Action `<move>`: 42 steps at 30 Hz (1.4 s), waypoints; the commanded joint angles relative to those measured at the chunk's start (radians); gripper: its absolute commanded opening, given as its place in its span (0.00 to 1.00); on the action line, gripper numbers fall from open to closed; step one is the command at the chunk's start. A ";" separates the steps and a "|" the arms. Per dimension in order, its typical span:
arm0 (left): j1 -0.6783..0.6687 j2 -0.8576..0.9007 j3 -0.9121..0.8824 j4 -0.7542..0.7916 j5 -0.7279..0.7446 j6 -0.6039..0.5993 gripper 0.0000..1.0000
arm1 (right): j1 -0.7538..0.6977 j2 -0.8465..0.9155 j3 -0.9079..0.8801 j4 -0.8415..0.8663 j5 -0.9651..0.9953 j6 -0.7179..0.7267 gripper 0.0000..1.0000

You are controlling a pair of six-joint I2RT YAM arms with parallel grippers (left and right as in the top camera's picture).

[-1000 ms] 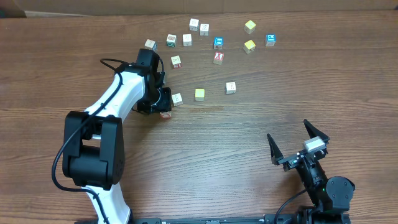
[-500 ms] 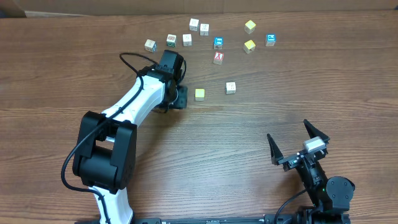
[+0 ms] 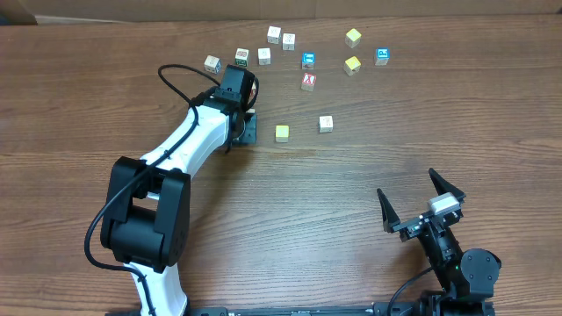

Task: Form a tower
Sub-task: 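Lift the green H block and carry it right toward open table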

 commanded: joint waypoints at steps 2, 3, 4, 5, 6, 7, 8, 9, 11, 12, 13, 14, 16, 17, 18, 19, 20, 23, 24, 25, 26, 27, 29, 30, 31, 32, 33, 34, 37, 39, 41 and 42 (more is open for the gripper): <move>-0.002 0.005 0.033 -0.132 -0.014 0.007 0.19 | 0.003 -0.010 -0.010 0.001 0.003 0.006 1.00; -0.002 0.005 0.039 -0.166 -0.024 -0.007 0.16 | 0.003 -0.010 -0.010 0.001 0.003 0.006 1.00; 0.000 0.005 0.047 -0.204 -0.032 -0.021 0.15 | 0.003 -0.010 -0.010 0.001 0.003 0.006 1.00; 0.000 0.005 0.051 -0.230 -0.033 -0.037 0.15 | 0.003 -0.010 -0.010 0.001 0.003 0.006 1.00; 0.000 0.004 0.054 -0.245 -0.031 -0.052 0.17 | 0.003 -0.010 -0.010 0.001 0.003 0.006 1.00; 0.000 0.004 0.056 -0.261 -0.020 -0.071 0.18 | 0.003 -0.010 -0.010 0.001 0.003 0.006 1.00; 0.000 0.002 0.056 -0.266 -0.008 -0.071 0.19 | 0.003 -0.010 -0.010 0.001 0.003 0.006 1.00; 0.000 -0.001 0.056 -0.271 0.006 -0.071 0.19 | 0.003 -0.010 -0.010 0.001 0.003 0.006 1.00; 0.000 -0.011 0.057 -0.279 0.028 -0.070 0.21 | 0.003 -0.010 -0.010 0.001 0.003 0.006 1.00; 0.000 -0.018 0.057 -0.282 0.028 -0.070 0.21 | 0.003 -0.010 -0.010 0.001 0.003 0.006 1.00; 0.000 -0.027 0.057 -0.282 0.028 -0.070 0.21 | 0.003 -0.010 -0.010 0.001 0.003 0.006 1.00; 0.000 -0.039 0.057 -0.282 0.028 -0.070 0.22 | 0.003 -0.010 -0.010 0.001 0.003 0.006 1.00; 0.000 -0.066 0.057 -0.278 0.028 -0.070 0.22 | 0.003 -0.010 -0.010 0.001 0.003 0.006 1.00; -0.002 -0.079 0.057 -0.278 0.028 -0.070 0.23 | 0.003 -0.010 -0.010 0.001 0.003 0.006 1.00; -0.003 -0.095 0.057 -0.278 0.029 -0.070 0.23 | 0.003 -0.010 -0.010 0.001 0.003 0.006 1.00; -0.004 -0.109 0.057 -0.278 0.030 -0.070 0.23 | 0.003 -0.010 -0.010 0.001 0.003 0.006 1.00; -0.005 -0.122 0.057 -0.278 0.032 -0.070 0.23 | 0.003 -0.010 -0.010 0.001 0.003 0.006 1.00; -0.018 -0.149 0.057 -0.278 0.035 -0.078 0.22 | 0.003 -0.010 -0.010 0.001 0.003 0.006 1.00; -0.025 -0.152 0.057 -0.277 0.041 -0.078 0.22 | 0.003 -0.010 -0.010 0.001 0.003 0.006 1.00; -0.032 -0.152 0.057 -0.277 0.052 -0.078 0.22 | 0.003 -0.010 -0.010 0.001 0.003 0.006 1.00; -0.042 -0.152 0.056 -0.277 0.071 -0.079 0.22 | 0.003 -0.010 -0.010 0.001 0.003 0.006 1.00; -0.063 -0.146 0.055 -0.275 0.105 -0.081 0.22 | 0.003 -0.010 -0.010 0.001 0.003 0.006 1.00; -0.100 -0.144 0.055 -0.268 0.122 -0.081 0.22 | 0.003 -0.010 -0.010 0.001 0.003 0.006 1.00; -0.117 -0.143 0.054 -0.261 0.121 -0.079 0.22 | 0.003 -0.010 -0.010 0.001 0.003 0.006 1.00; -0.142 -0.143 0.054 -0.251 0.119 -0.069 0.22 | 0.003 -0.010 -0.010 0.001 0.003 0.006 1.00; -0.161 -0.143 0.054 -0.243 0.117 -0.065 0.22 | 0.003 -0.010 -0.010 0.001 0.003 0.006 1.00; -0.182 -0.143 0.054 -0.235 0.109 -0.065 0.22 | 0.003 -0.010 -0.010 0.001 0.003 0.006 1.00; -0.198 -0.143 0.054 -0.229 0.103 -0.064 0.22 | 0.003 -0.010 -0.010 0.001 0.003 0.006 1.00; -0.248 -0.143 0.054 -0.214 0.094 -0.050 0.22 | 0.003 -0.010 -0.010 0.001 0.003 0.006 1.00; -0.271 -0.143 0.054 -0.214 0.076 -0.051 0.22 | 0.003 -0.010 -0.010 0.001 0.003 0.006 1.00; -0.288 -0.143 0.054 -0.214 0.069 -0.052 0.22 | 0.003 -0.010 -0.010 0.001 0.003 0.006 1.00; -0.296 -0.143 0.054 -0.214 0.069 -0.063 0.22 | 0.003 -0.010 -0.010 0.001 0.003 0.006 1.00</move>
